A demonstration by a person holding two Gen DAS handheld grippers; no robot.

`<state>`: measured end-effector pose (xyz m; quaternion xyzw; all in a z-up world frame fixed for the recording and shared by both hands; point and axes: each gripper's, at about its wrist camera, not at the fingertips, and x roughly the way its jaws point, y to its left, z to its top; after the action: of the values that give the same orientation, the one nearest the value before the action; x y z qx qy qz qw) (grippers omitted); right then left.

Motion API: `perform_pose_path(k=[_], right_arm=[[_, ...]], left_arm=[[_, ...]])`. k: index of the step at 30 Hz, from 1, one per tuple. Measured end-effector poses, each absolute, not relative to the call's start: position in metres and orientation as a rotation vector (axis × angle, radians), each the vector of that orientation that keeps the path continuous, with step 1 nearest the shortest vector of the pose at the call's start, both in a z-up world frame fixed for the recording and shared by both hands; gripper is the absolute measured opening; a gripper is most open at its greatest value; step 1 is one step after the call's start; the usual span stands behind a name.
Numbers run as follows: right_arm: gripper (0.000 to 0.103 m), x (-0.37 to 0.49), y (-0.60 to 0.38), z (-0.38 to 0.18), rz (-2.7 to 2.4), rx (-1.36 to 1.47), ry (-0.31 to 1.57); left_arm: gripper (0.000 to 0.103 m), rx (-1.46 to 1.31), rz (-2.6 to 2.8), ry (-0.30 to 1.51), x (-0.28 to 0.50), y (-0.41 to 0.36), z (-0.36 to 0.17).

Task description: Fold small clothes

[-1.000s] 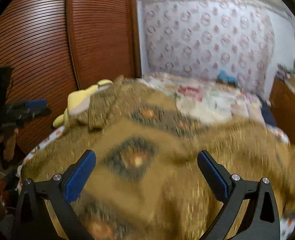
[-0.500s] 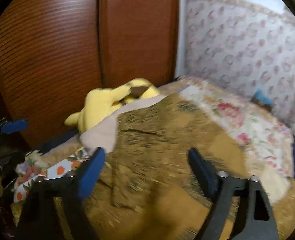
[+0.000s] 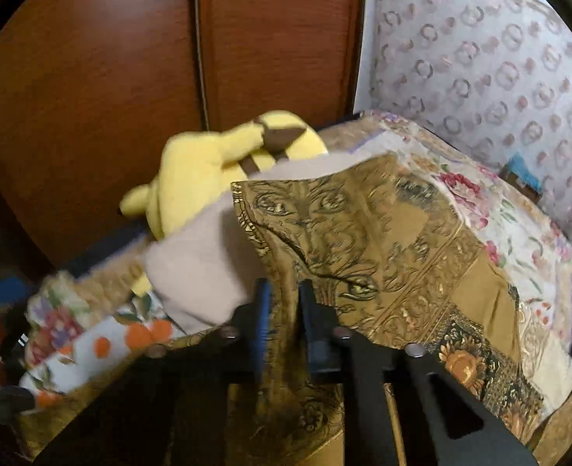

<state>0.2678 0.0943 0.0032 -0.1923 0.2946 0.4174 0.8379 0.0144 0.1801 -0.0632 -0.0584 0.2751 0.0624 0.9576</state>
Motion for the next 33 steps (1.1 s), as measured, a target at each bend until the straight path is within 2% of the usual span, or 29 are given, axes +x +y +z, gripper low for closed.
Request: perform_pose_path(k=[6, 11, 13, 14, 15, 17, 23, 25, 27, 33], right_arm=[[0.008, 0.268, 0.054, 0.029, 0.862, -0.261, 0.555], [0.008, 0.276, 0.015, 0.025, 0.785, -0.199, 0.600], [0.014, 0.279, 0.013, 0.024, 0.758, -0.209, 0.608], [0.023, 0.278, 0.013, 0.028, 0.746, -0.224, 0.595], [0.039, 0.277, 0.012, 0.032, 0.735, -0.237, 0.577], [0.053, 0.272, 0.008, 0.039, 0.712, -0.251, 0.545], [0.053, 0.251, 0.001, 0.031, 0.682, -0.270, 0.529], [0.057, 0.236, -0.015, 0.037, 0.678, -0.265, 0.530], [0.064, 0.236, -0.027, 0.036, 0.663, -0.260, 0.532], [0.066, 0.244, -0.075, 0.034, 0.578, -0.225, 0.558]], left_arm=[[0.079, -0.119, 0.095, 0.554, 0.019, 0.165, -0.061], [0.079, -0.111, 0.083, 0.553, 0.024, 0.156, -0.058], [0.079, -0.107, 0.079, 0.556, 0.028, 0.152, -0.058], [0.079, -0.107, 0.076, 0.559, 0.030, 0.149, -0.058], [0.079, -0.108, 0.075, 0.560, 0.032, 0.149, -0.058], [0.079, -0.106, 0.066, 0.564, 0.036, 0.145, -0.058], [0.079, -0.080, 0.045, 0.572, 0.051, 0.134, -0.055], [0.079, -0.074, 0.040, 0.572, 0.057, 0.129, -0.052], [0.079, -0.068, 0.022, 0.567, 0.068, 0.123, -0.050], [0.079, -0.029, -0.020, 0.557, 0.112, 0.099, -0.047]])
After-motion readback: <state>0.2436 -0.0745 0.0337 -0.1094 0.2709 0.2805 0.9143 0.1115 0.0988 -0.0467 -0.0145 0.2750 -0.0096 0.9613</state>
